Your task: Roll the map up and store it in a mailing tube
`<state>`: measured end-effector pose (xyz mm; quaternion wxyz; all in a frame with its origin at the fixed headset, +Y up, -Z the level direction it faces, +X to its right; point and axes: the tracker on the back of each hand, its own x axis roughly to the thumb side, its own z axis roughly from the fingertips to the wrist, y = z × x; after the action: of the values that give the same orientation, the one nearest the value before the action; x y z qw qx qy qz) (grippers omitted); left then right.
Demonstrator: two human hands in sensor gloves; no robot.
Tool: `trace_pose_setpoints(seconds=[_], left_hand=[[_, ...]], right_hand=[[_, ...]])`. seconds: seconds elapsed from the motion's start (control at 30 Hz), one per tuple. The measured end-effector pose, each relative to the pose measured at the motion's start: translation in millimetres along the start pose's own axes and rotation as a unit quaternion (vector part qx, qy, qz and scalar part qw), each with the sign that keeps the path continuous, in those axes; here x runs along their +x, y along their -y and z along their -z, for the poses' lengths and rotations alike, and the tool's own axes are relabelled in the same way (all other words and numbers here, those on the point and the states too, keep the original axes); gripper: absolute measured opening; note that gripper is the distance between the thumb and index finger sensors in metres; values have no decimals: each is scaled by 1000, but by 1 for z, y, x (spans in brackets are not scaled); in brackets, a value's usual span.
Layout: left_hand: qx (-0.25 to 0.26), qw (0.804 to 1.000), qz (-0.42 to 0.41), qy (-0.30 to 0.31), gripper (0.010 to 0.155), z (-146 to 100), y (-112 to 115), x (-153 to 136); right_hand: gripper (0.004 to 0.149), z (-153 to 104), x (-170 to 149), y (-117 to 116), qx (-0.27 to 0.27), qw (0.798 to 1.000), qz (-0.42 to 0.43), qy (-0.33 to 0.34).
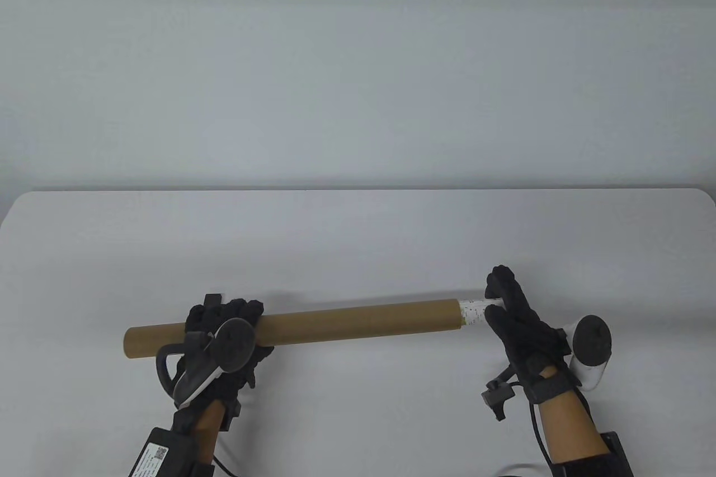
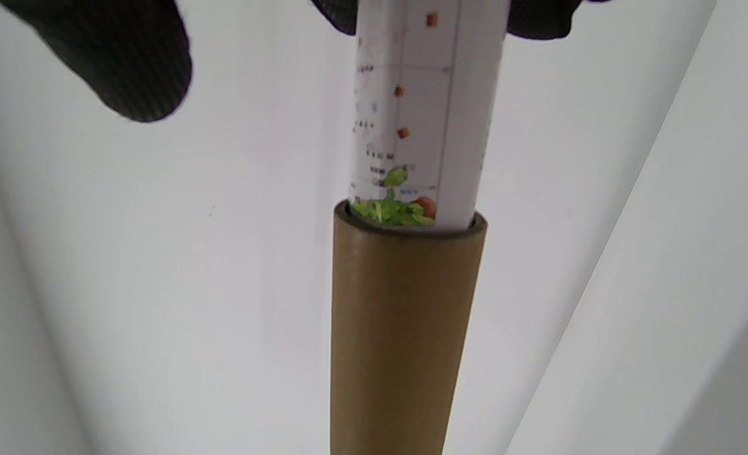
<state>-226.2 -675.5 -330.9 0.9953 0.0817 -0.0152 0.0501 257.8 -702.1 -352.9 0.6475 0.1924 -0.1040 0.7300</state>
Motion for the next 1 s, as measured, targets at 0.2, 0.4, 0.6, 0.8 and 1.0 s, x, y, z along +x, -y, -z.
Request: trace_pose_setpoints(seconds=[0.2,0.4,0.6,0.8,1.0], left_hand=[[-2,1000,-9,15,76,-1,3,10],[9,999,-9,34,74,-4,1,31],[-3,1000,-15,22,74,-3,0,28],[-21,1000,-14,0,74,0,7,13],[-27,1000,-14,-4,74,1,8,8]], right_hand=[[93,-1,4,-13,18,1000,10,8],[92,-2,13,-36,48,998,12,26],[90,7,23,-23,49,998,-48,1],[82,19,52,22,79,943,-310,-91],[85,16,36,61,124,810,-520,-239]])
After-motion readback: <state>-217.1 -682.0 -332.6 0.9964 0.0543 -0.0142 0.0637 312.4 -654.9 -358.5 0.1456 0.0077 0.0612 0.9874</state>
